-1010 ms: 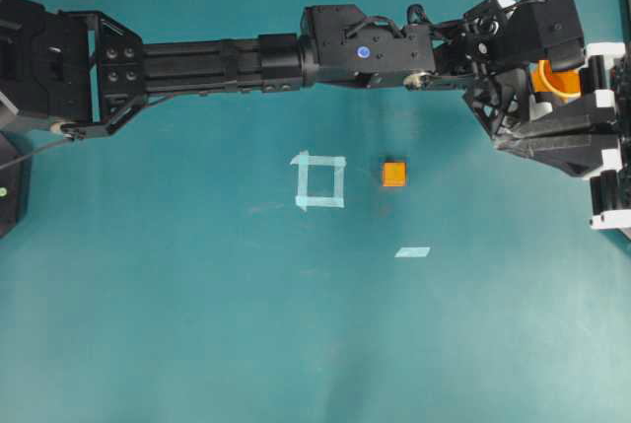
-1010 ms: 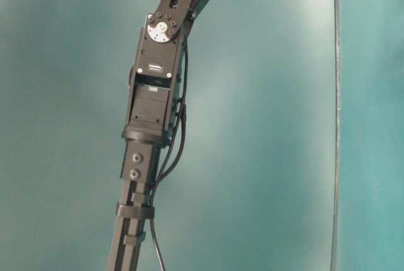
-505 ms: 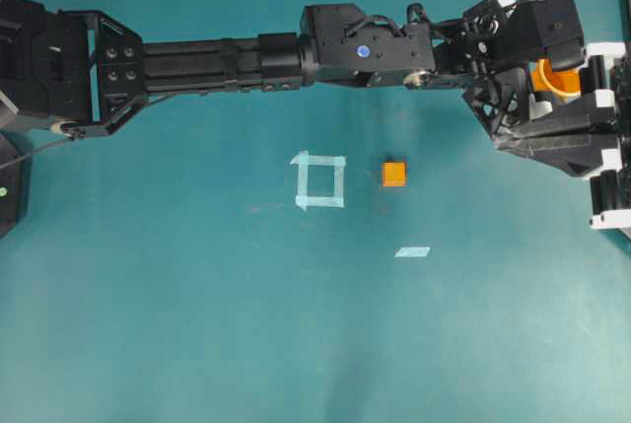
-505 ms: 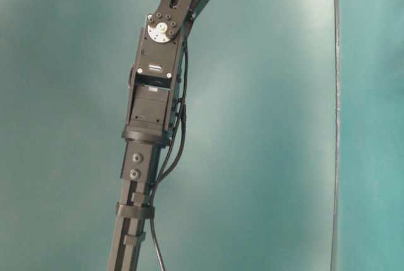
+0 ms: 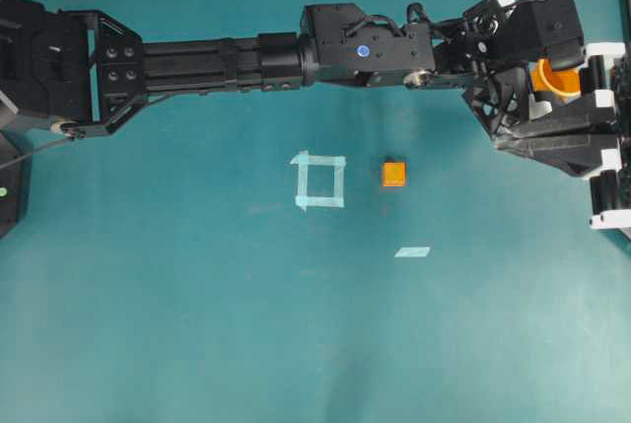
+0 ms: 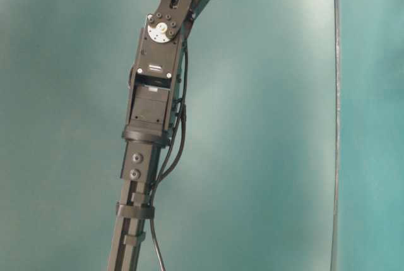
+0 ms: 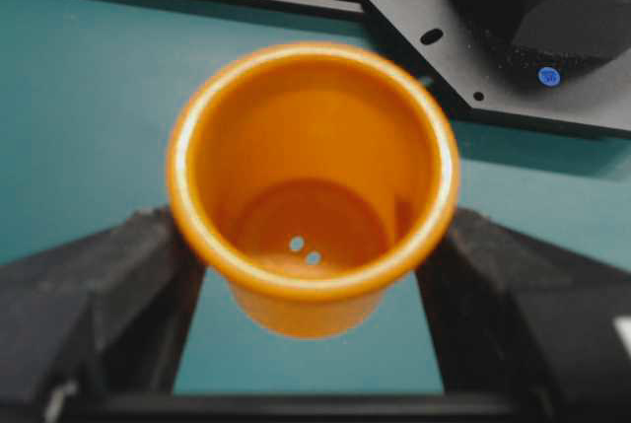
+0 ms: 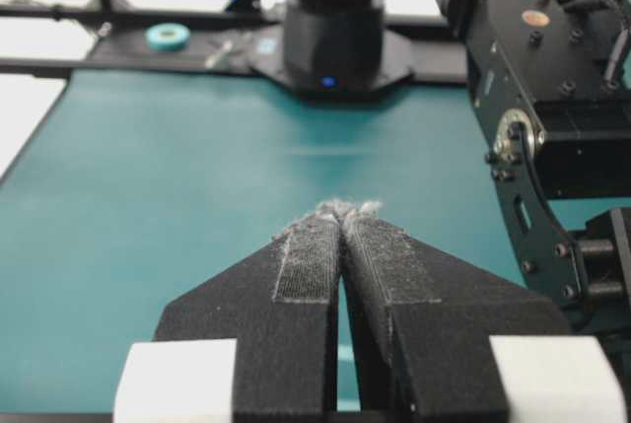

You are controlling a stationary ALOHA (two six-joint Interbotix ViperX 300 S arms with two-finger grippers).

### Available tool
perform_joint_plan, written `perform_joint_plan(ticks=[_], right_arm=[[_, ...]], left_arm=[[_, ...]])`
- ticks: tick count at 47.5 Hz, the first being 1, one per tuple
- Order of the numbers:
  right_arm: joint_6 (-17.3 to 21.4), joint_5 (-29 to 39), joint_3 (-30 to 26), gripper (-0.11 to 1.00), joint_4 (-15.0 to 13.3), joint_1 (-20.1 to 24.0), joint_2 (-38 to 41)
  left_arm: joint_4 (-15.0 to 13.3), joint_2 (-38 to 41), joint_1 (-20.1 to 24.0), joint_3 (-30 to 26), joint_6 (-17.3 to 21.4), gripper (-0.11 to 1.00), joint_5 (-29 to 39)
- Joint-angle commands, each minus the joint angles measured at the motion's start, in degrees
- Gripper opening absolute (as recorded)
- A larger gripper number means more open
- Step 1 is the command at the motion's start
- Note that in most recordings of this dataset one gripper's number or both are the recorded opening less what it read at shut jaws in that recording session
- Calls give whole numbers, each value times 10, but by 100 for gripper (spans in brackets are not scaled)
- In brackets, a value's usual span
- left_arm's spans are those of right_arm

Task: Lift the orange cup with left arm.

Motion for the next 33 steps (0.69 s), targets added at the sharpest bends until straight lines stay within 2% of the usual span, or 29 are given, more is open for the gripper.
perform_joint_plan(ticks=[1, 33], right_arm=[[1, -2, -17, 0, 0, 0, -1], [0, -2, -18, 0, 0, 3, -1]], left_arm=[[2, -49, 1, -12, 1, 67, -2], [2, -56, -1, 2, 2, 67, -3]])
